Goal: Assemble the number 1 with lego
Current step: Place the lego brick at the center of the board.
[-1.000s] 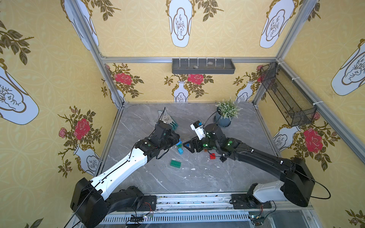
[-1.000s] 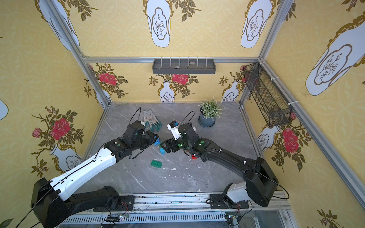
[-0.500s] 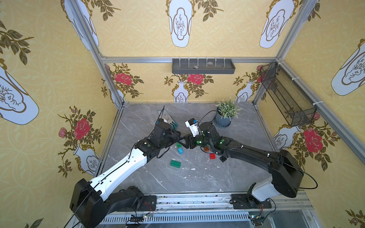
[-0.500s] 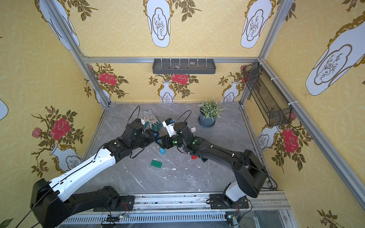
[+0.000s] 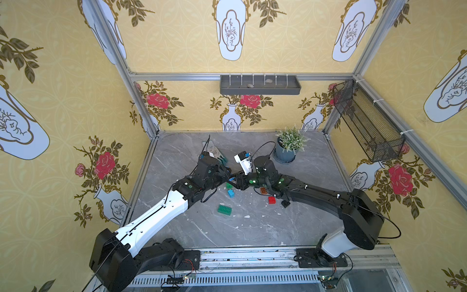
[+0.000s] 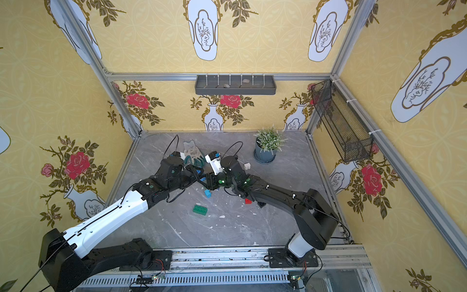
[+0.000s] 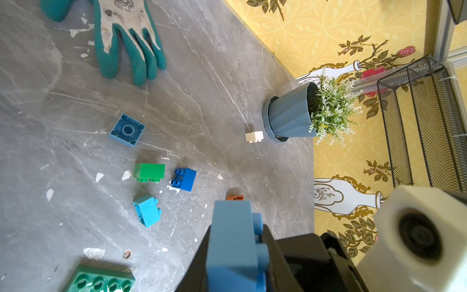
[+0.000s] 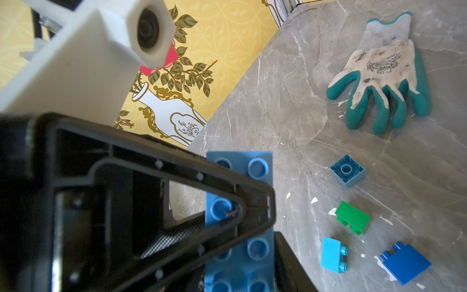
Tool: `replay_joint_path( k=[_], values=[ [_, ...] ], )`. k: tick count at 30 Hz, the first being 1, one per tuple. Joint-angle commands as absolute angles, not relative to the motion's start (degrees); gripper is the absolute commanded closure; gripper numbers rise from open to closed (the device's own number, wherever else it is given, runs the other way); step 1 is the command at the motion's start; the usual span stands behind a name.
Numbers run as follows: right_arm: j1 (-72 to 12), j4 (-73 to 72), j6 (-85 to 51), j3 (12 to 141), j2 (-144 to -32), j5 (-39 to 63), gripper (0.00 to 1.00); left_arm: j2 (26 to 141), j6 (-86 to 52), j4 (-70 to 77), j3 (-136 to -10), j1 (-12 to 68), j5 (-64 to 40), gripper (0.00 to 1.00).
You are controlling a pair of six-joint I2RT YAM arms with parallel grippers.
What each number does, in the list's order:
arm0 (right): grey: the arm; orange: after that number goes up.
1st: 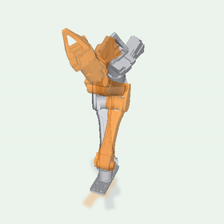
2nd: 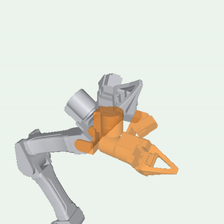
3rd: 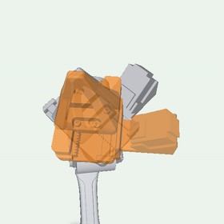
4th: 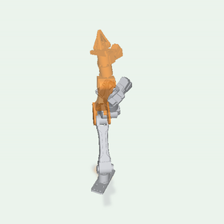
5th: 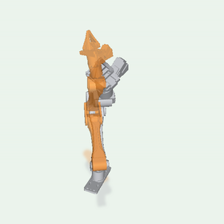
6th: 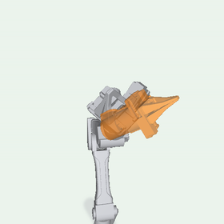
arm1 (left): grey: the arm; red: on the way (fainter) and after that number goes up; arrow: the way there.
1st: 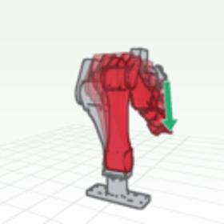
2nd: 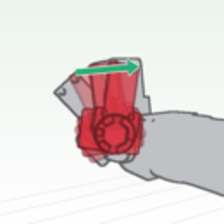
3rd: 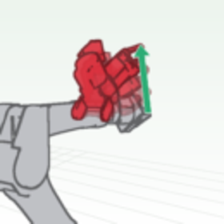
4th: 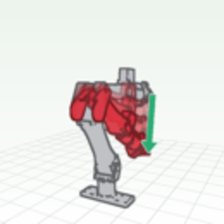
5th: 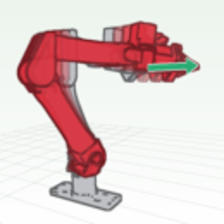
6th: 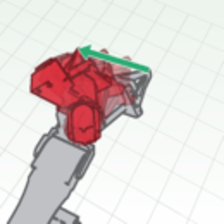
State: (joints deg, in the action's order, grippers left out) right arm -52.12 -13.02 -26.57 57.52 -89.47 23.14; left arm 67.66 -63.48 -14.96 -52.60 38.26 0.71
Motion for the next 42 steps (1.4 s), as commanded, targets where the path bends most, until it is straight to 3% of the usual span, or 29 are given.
replay_joint_path(
  k=[1, 5, 7, 8, 10, 11, 13, 15, 18, 21, 27, 42],
  values=[
    [-52.1, -16.1, -26.8, 58.0, -89.9, 22.9, 0.65, 67.5, -63.1, -13.1, -52.0, 38.3, -0.5, 0.95],
    [-51.9, -16.9, -26.6, 57.4, -89.6, 22.9, 0.73, 67.6, -63.1, -12.6, -51.6, 38.3, -0.6, 0.94],
    [-51.7, -17.8, -26.5, 56.8, -89.2, 22.9, 0.78, 67.6, -63.0, -12.3, -51.5, 38.3, -0.8, 0.87],
    [-51.6, -18.0, -26.4, 56.6, -89.1, 22.9, 0.79, 67.5, -62.7, -12.1, -51.4, 38.3, -0.8, 0.77],
    [-51.5, -18.4, -26.0, 56.0, -88.9, 22.9, 0.82, 67.3, -62.0, -11.1, -51.1, 38.3, -0.8, 0.42],
    [-51.4, -18.3, -25.6, 55.7, -88.7, 22.8, 0.83, 66.9, -61.8, -10.6, -50.7, 38.3, -0.6, 0.32],
    [-50.8, -17.7, -23.8, 54.8, -88.1, 22.7, 0.85, 65.5, -60.9, -10.3, -50.2, 38.3, 1.0, 0.18],
    [-49.5, -16.8, -21.7, 53.1, -86.8, 23.3, 0.85, 63.2, -60.6, -11.6, -49.9, 38.3, 4.5, 0.11],
    [-47.0, -14.9, -14.4, 49.5, -83.6, 24.4, 0.87, 59.3, -60.7, -14.5, -49.1, 38.3, 10.5, 0.08],
    [-46.7, -4.9, 1.3, 48.9, -80.7, 24.2, 0.87, 56.3, -60.7, -16.7, -47.8, 37.9, 13.5, 0.07],
    [-47.4, 15.3, 27.5, 49.5, -79.8, 26.2, 0.87, 54.1, -63.8, -18.3, -44.0, 34.9, 11.0, 0.06],
    [-50.3, 20.0, 35.0, 49.4, -90.9, 25.3, 0.85, 52.6, -67.0, -19.2, -40.0, 32.5, 9.7, 0.06]
  ],
)
